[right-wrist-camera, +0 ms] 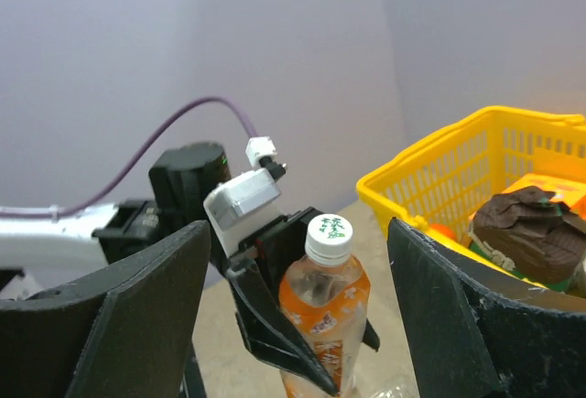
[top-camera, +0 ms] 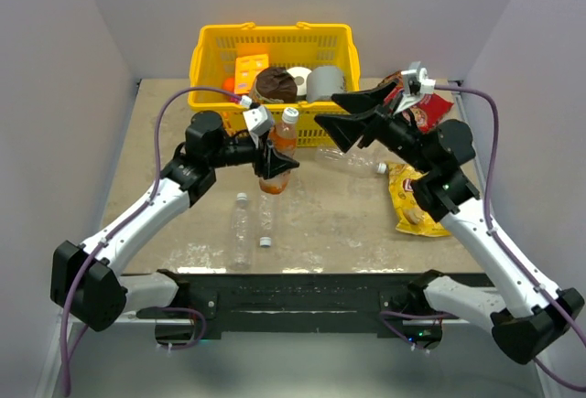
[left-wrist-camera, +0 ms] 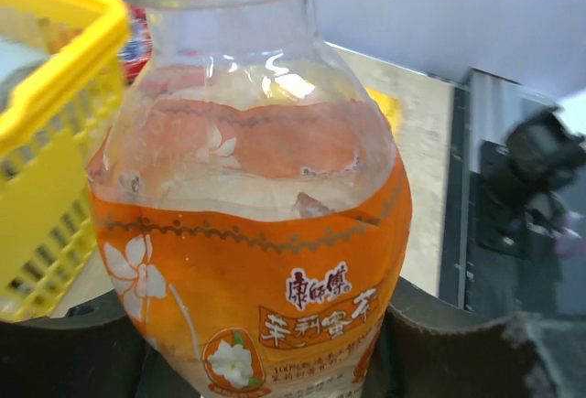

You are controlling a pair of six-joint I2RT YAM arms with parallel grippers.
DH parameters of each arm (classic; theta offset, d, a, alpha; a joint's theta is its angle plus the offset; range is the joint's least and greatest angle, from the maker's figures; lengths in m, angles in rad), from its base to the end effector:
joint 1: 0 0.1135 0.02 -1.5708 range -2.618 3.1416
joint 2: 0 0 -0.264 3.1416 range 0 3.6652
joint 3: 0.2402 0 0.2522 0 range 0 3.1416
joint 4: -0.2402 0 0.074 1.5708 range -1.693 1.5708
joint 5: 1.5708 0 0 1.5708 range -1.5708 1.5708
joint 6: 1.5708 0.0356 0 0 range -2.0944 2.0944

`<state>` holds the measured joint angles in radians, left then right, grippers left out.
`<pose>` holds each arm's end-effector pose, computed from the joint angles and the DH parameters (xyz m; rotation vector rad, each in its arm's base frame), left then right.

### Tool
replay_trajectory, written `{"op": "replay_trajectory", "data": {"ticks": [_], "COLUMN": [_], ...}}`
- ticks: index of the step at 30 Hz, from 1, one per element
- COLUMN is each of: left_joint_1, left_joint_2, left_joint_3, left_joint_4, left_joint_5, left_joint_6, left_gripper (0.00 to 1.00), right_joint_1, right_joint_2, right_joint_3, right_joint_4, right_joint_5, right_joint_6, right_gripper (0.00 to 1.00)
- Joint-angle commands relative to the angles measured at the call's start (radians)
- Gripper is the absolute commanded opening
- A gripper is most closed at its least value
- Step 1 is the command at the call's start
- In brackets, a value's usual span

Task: Unscrew the bottle caps
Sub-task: Unscrew the bottle cap from the plastic bottle.

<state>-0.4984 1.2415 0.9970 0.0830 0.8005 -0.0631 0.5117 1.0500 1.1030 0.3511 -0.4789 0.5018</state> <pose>0.2375 -0.1584 0.3463 0.9662 1.5310 -1.0939 0.1900 0.1255 0.4569 -0.4565 1.2156 1.1556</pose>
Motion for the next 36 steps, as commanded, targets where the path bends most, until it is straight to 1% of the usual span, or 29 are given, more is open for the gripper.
{"op": "replay_trajectory", "data": {"ticks": [1, 2, 5, 7, 11, 13, 16, 19, 34, 36], "left_joint_1": [0.001, 0.0, -0.008, -0.015, -0.037, -0.045, -0.06, -0.074, -0.109, -0.112], "left_joint_2": [-0.036, -0.036, -0.034, -0.036, -0.034, -0.028, -0.024, -0.014, 0.01, 0.012], "left_joint_3": [0.015, 0.012, 0.006, 0.006, 0.005, 0.008, 0.011, 0.012, 0.019, 0.019], "left_joint_4": [0.02, 0.02, 0.021, 0.018, 0.012, 0.004, -0.002, -0.009, -0.025, -0.026], "left_joint_5": [-0.276, -0.32, -0.368, -0.383, -0.405, -0.409, -0.411, -0.412, -0.415, -0.415], "left_joint_6": [-0.003, -0.013, -0.018, -0.015, 0.002, 0.008, 0.017, 0.025, 0.045, 0.045], "left_gripper": [0.0, 0.0, 0.0, 0.0, 0.0, 0.0, 0.0, 0.0, 0.0, 0.0], "right_joint_1": [0.053, 0.088, 0.158, 0.175, 0.198, 0.203, 0.206, 0.206, 0.208, 0.208], "right_joint_2": [-0.004, 0.007, 0.045, 0.068, 0.123, 0.145, 0.163, 0.168, 0.2, 0.203], "right_joint_3": [0.064, 0.076, 0.119, 0.149, 0.169, 0.173, 0.175, 0.166, 0.164, 0.162], "right_joint_4": [-0.165, -0.188, -0.254, -0.282, -0.279, -0.264, -0.247, -0.23, -0.192, -0.187], "right_joint_5": [0.316, 0.348, 0.469, 0.49, 0.48, 0.48, 0.451, 0.444, 0.402, 0.396], "right_joint_6": [-0.034, -0.048, -0.106, -0.12, -0.117, -0.111, -0.105, -0.101, -0.094, -0.094], "right_gripper": [0.79, 0.78, 0.79, 0.78, 0.75, 0.69, 0.64, 0.61, 0.55, 0.53]}}
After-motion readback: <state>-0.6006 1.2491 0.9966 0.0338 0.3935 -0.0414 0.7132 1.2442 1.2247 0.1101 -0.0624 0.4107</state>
